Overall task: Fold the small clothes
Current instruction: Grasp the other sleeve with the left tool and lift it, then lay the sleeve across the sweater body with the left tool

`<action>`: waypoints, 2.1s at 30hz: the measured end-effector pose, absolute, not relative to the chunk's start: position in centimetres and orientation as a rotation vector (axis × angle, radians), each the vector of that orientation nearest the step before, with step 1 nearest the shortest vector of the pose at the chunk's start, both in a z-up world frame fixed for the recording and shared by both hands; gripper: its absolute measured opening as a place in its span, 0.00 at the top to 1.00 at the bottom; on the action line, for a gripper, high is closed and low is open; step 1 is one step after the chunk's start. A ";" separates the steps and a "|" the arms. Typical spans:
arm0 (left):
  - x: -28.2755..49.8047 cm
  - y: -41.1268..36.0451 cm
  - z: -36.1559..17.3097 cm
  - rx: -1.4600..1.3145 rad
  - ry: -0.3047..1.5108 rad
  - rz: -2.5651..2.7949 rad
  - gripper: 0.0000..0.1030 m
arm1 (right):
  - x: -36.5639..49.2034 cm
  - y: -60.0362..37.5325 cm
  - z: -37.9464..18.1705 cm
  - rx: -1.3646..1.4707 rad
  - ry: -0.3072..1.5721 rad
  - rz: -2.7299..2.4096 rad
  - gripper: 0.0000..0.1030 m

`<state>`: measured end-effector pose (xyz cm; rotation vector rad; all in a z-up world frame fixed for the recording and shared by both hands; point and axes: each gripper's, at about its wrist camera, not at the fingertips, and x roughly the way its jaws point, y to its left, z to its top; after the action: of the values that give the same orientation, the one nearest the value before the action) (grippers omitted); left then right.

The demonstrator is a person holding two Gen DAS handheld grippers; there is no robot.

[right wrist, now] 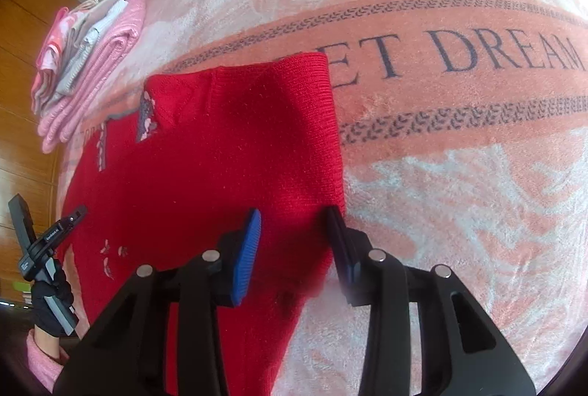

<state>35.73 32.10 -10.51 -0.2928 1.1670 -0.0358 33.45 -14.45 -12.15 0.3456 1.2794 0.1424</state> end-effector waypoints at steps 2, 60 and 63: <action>35.6 32.5 -10.7 -0.291 1.155 -0.048 0.81 | 33.4 -13.9 -12.1 0.306 1.282 0.133 0.62; 15.8 67.9 -8.5 -0.675 1.099 0.477 0.45 | 31.1 3.1 -10.7 0.250 1.319 0.215 0.37; 14.0 71.3 -9.0 -0.776 1.034 0.475 0.45 | 31.5 3.3 -11.4 0.241 1.326 0.197 0.37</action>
<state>14.00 71.27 -9.04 -0.7757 1.0337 0.4751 31.47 3.29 -11.37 0.2407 1.3259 0.1970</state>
